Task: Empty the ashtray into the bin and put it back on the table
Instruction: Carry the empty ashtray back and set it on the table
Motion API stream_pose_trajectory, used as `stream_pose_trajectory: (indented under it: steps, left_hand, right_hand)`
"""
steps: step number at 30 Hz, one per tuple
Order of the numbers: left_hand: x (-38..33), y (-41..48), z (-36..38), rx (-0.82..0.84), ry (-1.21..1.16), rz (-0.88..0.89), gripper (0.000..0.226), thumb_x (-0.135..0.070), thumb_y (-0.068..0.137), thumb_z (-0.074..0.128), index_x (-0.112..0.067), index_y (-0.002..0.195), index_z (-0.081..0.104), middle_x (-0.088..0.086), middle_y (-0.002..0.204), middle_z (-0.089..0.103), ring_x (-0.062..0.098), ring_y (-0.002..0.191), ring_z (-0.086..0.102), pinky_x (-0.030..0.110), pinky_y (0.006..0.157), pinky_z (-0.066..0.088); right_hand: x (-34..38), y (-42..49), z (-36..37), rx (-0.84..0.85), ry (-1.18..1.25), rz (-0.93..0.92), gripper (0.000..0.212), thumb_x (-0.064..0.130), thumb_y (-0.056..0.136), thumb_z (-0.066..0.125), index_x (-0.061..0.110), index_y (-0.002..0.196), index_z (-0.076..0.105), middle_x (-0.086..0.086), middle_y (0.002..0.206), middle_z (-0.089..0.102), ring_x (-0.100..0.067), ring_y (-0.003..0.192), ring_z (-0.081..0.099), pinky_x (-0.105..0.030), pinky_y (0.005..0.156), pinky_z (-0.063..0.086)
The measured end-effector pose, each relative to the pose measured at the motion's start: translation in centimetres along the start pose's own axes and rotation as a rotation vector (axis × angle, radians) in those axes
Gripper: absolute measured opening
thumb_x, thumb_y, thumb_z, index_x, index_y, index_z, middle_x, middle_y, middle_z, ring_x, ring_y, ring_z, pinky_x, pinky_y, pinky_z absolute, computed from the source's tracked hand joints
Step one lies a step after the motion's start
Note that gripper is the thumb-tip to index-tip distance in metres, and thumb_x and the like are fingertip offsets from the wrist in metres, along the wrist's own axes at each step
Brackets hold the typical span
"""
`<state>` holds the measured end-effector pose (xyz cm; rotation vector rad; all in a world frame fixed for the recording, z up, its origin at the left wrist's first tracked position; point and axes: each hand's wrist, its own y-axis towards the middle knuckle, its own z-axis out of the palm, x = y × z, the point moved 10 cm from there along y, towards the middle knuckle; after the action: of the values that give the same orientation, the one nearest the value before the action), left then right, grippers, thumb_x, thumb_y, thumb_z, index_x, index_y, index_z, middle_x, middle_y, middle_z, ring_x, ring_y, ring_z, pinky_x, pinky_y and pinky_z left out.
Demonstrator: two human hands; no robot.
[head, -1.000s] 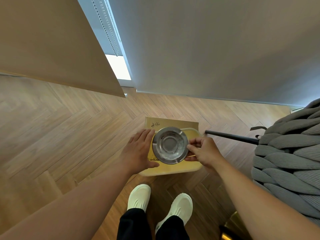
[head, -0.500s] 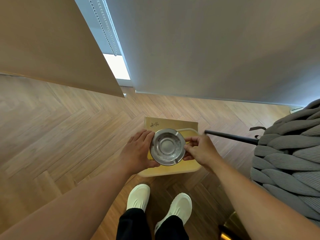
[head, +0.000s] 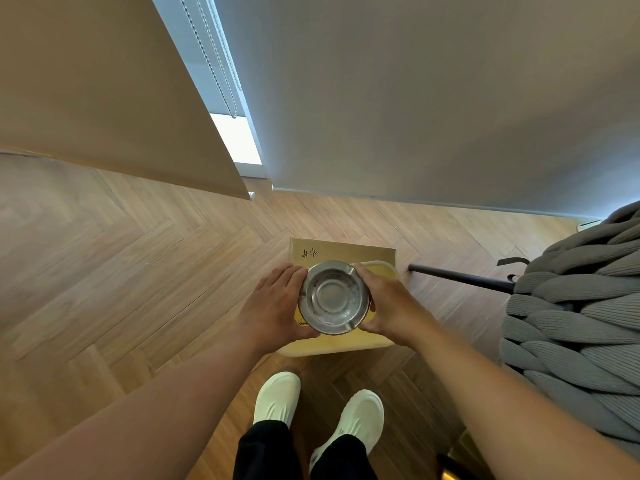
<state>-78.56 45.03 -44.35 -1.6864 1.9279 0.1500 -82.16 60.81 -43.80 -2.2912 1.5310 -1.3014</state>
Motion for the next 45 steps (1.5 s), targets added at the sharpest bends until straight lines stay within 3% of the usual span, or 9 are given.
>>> stream_pose_trajectory:
  steps: [3, 10, 19, 31, 45]
  left_hand:
    - [0.2, -0.1, 0.0, -0.005, 0.009, -0.008, 0.106, -0.067, 0.059, 0.079, -0.024, 0.145, 0.033, -0.005, 0.147, 0.043, 0.017, 0.139, 0.03, 0.039, 0.115, 0.03]
    - [0.1, -0.4, -0.1, -0.002, -0.001, -0.014, 0.105, -0.063, 0.06, 0.081, -0.024, 0.144, 0.033, -0.004, 0.144, 0.046, 0.017, 0.13, 0.036, 0.037, 0.11, 0.037]
    - [-0.1, -0.7, -0.4, 0.061, -0.067, -0.041, 0.105, -0.057, 0.061, 0.084, -0.028, 0.145, 0.028, -0.003, 0.146, 0.045, 0.018, 0.129, 0.043, 0.036, 0.102, 0.046]
    - [-1.4, -0.9, -1.0, 0.069, -0.034, -0.038, 0.102, -0.054, 0.063, 0.084, -0.026, 0.145, 0.029, -0.004, 0.148, 0.042, 0.018, 0.133, 0.039, 0.038, 0.106, 0.043]
    - [-4.3, -2.0, -3.8, 0.056, -0.025, -0.027, 0.099, -0.055, 0.063, 0.084, -0.026, 0.142, 0.032, -0.004, 0.145, 0.045, 0.018, 0.131, 0.042, 0.035, 0.104, 0.045]
  right_hand:
    - [0.1, 0.1, 0.5, 0.009, -0.036, 0.004, 0.101, 0.024, 0.065, 0.09, 0.025, 0.145, 0.028, -0.002, 0.128, 0.059, -0.02, 0.113, 0.058, -0.042, 0.093, 0.054]
    - [0.2, 0.1, 0.5, -0.022, -0.064, 0.012, 0.08, 0.024, 0.066, 0.09, 0.02, 0.13, 0.044, -0.003, 0.123, 0.061, -0.021, 0.111, 0.059, -0.039, 0.091, 0.055]
    - [0.8, -0.4, 0.1, -0.049, -0.085, 0.002, 0.082, 0.027, 0.064, 0.091, 0.023, 0.131, 0.044, -0.002, 0.124, 0.063, -0.022, 0.111, 0.061, -0.037, 0.09, 0.055]
    - [0.9, -1.1, -0.6, -0.038, -0.119, -0.001, 0.086, 0.029, 0.065, 0.09, 0.023, 0.136, 0.042, -0.002, 0.128, 0.062, -0.023, 0.115, 0.061, -0.043, 0.092, 0.055]
    - [2.6, -3.8, -3.2, -0.033, -0.122, -0.004, 0.083, 0.027, 0.066, 0.09, 0.023, 0.134, 0.043, -0.001, 0.127, 0.063, -0.022, 0.113, 0.062, -0.039, 0.092, 0.055]
